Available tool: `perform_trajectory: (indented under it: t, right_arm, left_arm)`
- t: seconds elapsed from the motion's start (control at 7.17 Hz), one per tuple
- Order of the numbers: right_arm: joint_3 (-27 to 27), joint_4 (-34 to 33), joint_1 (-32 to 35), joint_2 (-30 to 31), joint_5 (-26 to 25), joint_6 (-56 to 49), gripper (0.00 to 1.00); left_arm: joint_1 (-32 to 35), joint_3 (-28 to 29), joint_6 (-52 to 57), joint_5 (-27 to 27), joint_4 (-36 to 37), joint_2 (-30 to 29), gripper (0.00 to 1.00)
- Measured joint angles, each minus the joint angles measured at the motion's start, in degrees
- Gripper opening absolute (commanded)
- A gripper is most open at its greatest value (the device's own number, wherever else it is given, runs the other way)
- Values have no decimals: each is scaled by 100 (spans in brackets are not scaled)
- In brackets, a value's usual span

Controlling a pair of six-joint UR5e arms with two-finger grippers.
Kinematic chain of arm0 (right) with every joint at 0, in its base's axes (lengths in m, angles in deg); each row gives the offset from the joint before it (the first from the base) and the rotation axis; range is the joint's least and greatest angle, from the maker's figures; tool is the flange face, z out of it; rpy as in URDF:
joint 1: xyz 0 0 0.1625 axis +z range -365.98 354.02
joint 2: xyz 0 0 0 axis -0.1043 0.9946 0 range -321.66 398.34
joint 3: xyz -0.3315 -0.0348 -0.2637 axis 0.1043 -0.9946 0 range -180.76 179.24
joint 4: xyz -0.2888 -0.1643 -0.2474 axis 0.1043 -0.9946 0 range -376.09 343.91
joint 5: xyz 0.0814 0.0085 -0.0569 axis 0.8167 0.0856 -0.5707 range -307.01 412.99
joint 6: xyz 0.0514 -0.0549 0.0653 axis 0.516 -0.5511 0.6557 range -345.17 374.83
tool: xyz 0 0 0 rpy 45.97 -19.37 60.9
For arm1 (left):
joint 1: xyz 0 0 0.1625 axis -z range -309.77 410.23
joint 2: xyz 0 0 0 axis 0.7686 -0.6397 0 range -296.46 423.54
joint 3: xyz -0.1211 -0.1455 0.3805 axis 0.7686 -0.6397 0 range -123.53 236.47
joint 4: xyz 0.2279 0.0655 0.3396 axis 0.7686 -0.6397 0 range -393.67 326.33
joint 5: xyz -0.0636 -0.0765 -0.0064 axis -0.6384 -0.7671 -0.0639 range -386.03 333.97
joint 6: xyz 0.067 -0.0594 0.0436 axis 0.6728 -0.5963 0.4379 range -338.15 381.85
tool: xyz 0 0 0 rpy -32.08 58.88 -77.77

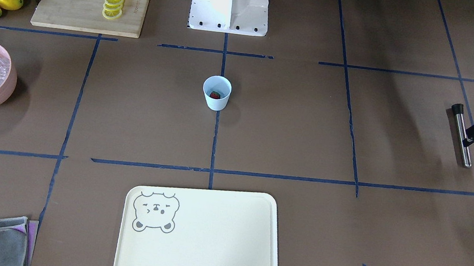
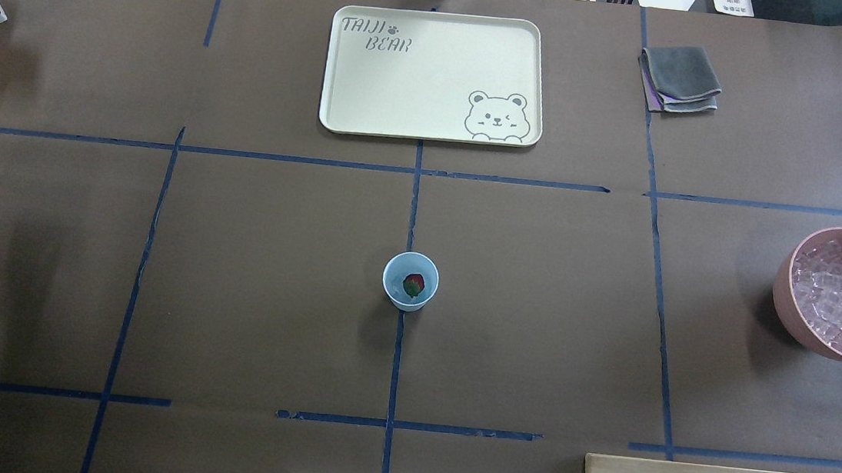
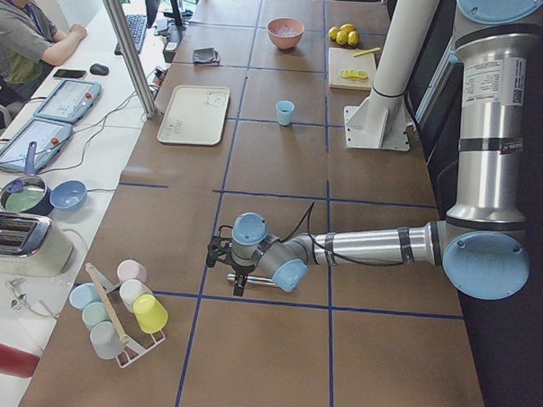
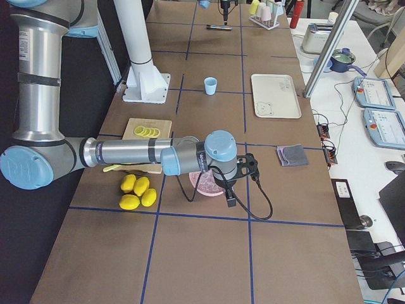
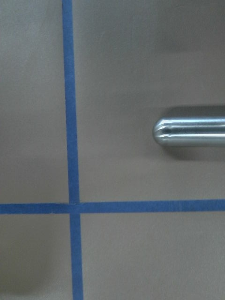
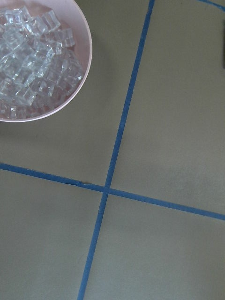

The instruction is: Mash ice and strawberries in cup

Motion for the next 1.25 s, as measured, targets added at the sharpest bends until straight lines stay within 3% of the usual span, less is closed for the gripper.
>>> perform_trajectory:
  t: [0.28,0.7,1.25]
  right_arm:
    - [-18,5,2,11,-8,-5,99]
    - [-99,-29,0,6,8,-4,99]
    - [-343,-58,12,-4,24,1,99]
  left_arm:
    - [609,-561,1291,-78,1510,-142,100]
    - [1482,-762,2864,-581,3065,-341,100]
    - [2242,-766,3286,-941,3553,-224,100]
